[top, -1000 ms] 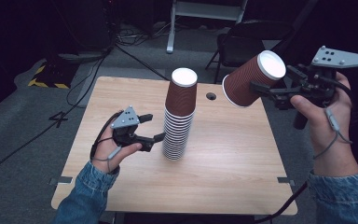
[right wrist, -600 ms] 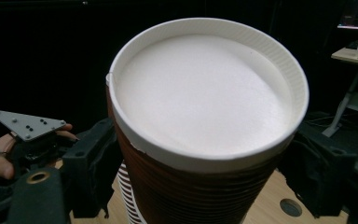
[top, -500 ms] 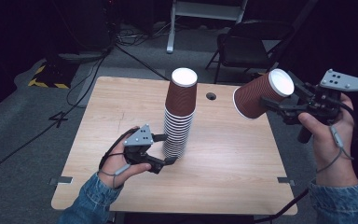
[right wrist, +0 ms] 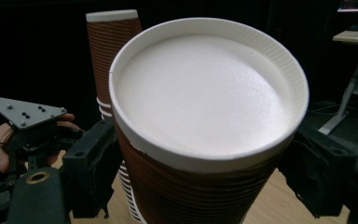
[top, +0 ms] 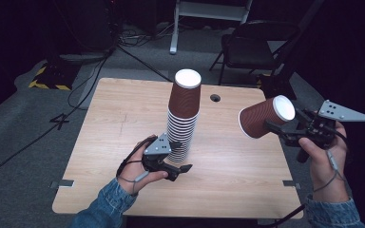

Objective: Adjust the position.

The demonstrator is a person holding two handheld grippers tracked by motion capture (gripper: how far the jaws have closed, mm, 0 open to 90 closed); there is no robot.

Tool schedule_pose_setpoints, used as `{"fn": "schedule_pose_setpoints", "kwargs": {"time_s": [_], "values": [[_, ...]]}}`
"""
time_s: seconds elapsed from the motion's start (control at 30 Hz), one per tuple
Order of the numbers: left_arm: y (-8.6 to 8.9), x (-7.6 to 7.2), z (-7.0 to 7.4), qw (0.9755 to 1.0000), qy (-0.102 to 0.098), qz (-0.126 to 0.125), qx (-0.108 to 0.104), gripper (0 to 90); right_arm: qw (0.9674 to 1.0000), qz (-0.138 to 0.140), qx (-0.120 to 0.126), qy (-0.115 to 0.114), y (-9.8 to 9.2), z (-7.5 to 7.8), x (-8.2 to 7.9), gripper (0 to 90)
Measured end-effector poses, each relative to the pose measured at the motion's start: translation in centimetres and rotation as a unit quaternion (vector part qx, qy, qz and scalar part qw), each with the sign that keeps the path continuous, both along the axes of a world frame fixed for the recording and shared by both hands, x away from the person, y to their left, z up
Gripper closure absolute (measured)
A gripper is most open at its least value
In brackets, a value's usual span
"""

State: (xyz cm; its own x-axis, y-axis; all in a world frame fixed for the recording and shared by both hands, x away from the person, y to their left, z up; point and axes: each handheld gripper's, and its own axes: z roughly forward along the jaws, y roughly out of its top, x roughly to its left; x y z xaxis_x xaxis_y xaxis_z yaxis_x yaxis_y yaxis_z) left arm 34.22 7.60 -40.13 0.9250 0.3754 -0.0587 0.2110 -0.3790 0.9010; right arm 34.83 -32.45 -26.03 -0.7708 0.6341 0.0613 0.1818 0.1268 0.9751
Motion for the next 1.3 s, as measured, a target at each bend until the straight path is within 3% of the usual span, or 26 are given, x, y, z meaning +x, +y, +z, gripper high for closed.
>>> {"fn": "schedule_pose_setpoints", "kwargs": {"time_s": [0.03,0.43,0.9,1.3], "values": [[-0.4,0.0,-0.4,1.0000,0.001,0.001,0.001,18.1,1.0000,-0.001,0.003,0.005,-0.1,-0.9,0.1,19.9],[-2.8,0.6,-2.5,0.9999,0.009,-0.006,-0.005,19.7,0.9993,-0.006,0.029,0.020,-0.9,-5.9,0.4,19.9],[-3.0,1.1,-3.6,0.9997,0.017,0.012,-0.011,22.4,0.9984,-0.004,0.030,0.048,-0.2,-10.9,1.1,19.9],[-3.3,1.2,-4.3,0.9994,0.026,0.005,-0.023,23.9,0.9979,0.001,0.020,0.062,0.6,-12.4,1.6,19.9]]}}
